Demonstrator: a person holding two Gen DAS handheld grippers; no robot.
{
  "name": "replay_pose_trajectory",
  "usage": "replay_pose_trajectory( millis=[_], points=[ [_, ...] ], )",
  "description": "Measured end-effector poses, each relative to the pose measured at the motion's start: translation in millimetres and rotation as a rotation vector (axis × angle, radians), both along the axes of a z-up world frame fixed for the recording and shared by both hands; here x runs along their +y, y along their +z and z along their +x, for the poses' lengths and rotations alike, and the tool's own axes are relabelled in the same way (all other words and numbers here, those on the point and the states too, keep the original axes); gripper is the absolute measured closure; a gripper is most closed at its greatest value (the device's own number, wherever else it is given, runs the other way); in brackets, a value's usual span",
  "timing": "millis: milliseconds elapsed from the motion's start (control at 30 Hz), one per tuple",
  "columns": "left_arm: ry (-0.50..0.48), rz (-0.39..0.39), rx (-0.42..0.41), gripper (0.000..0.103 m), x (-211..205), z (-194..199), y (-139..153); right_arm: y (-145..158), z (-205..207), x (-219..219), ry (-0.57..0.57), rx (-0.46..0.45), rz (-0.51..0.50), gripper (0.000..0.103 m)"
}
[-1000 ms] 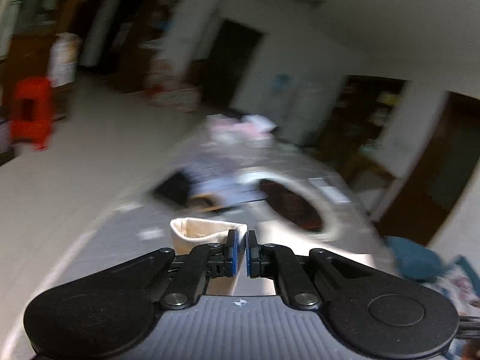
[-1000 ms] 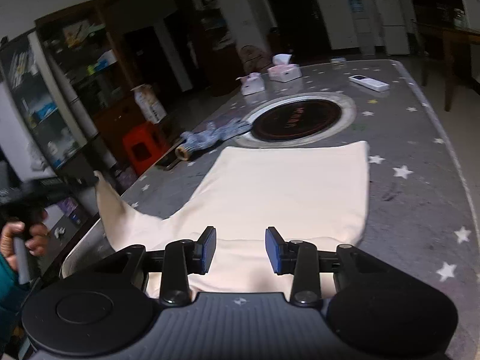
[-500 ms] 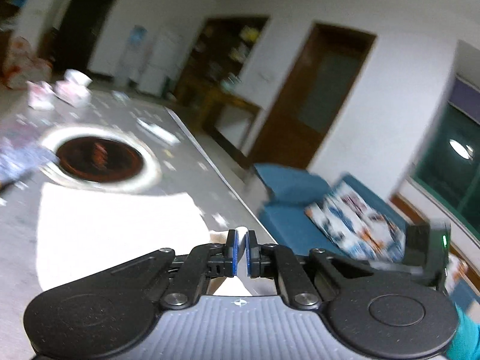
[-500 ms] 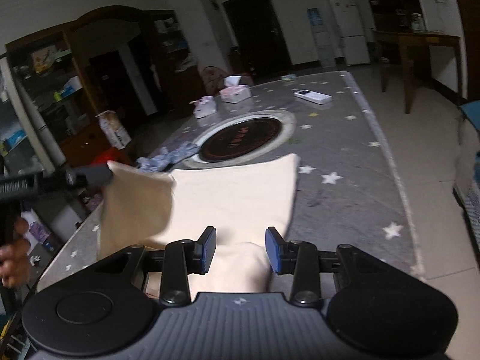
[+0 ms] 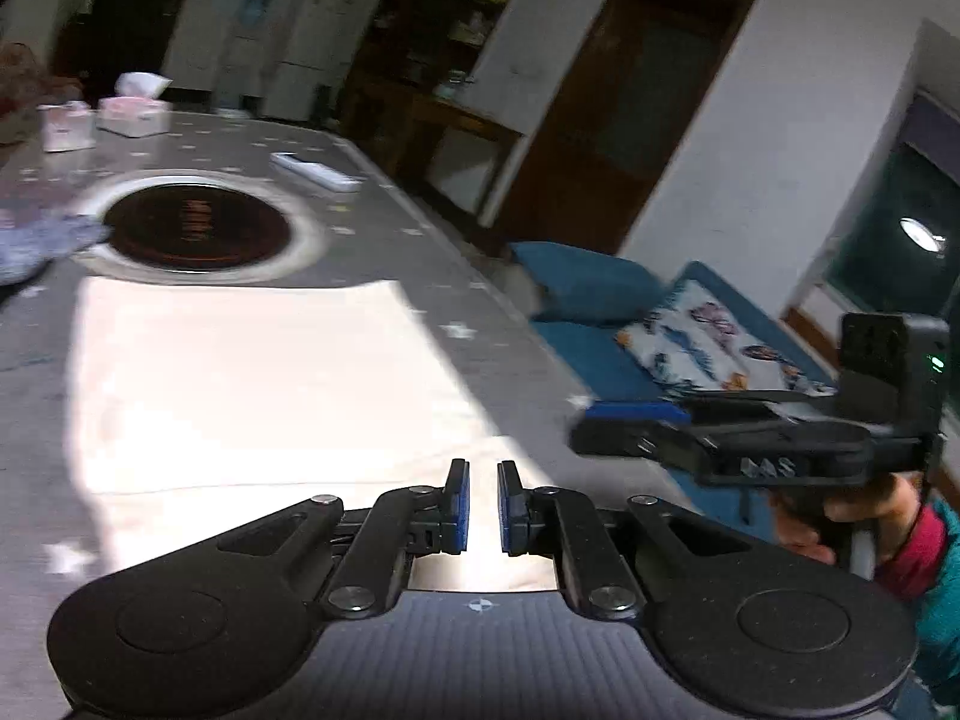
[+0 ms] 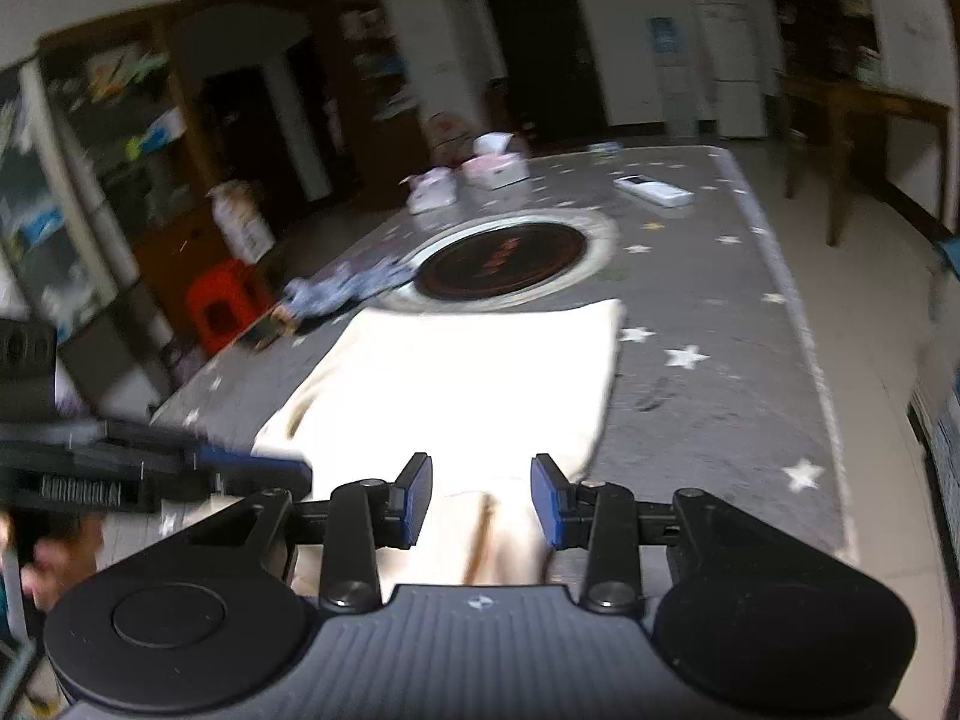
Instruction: Fold clothes
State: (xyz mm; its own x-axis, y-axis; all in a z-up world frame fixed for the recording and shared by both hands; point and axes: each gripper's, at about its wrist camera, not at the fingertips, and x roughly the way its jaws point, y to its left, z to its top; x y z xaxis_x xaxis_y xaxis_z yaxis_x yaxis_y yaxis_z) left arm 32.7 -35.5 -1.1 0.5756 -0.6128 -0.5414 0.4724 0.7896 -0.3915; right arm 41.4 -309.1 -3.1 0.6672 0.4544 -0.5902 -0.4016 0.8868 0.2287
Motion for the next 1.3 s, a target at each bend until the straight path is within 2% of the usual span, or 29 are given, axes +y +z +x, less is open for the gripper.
replay_pose_trajectory(
  millis=[167,233,367,500,633,733,867,1000,1133,1267,1300],
  points=[
    [0.065,0.105,0.021,0.093,29,7,-17,-12,2,35,0.119,-0.011,-0.093,0.068],
    [0.076,0.125,0.039,0.093,36,8,-24,-20,4,45,0.153,-0.007,-0.118,0.068],
    [0.092,0.173,0.071,0.093,42,11,-40,-38,9,54,0.183,0.015,-0.181,0.068],
    [0.076,0.213,0.058,0.092,48,6,-43,-48,4,57,0.204,0.016,-0.257,0.07],
    [0.029,0.277,0.0,0.09,48,-7,-39,-40,-9,60,0.238,-0.027,-0.282,0.07],
    [-0.036,0.331,-0.059,0.089,44,-23,-35,-46,-11,64,0.257,-0.014,-0.31,0.07],
    [-0.132,0.412,-0.149,0.072,37,-52,-29,-42,-17,63,0.266,-0.025,-0.326,0.07],
    [-0.218,0.528,-0.252,0.063,25,-77,-32,-32,-26,61,0.284,-0.043,-0.351,0.069],
    [-0.249,0.583,-0.319,0.063,11,-85,-42,-25,-35,59,0.306,-0.062,-0.377,0.068],
    [-0.261,0.584,-0.368,0.064,-3,-86,-49,-20,-48,58,0.329,-0.079,-0.416,0.055],
    [-0.267,0.587,-0.381,0.069,-6,-86,-50,-20,-52,58,0.337,-0.084,-0.428,0.055]
  ],
)
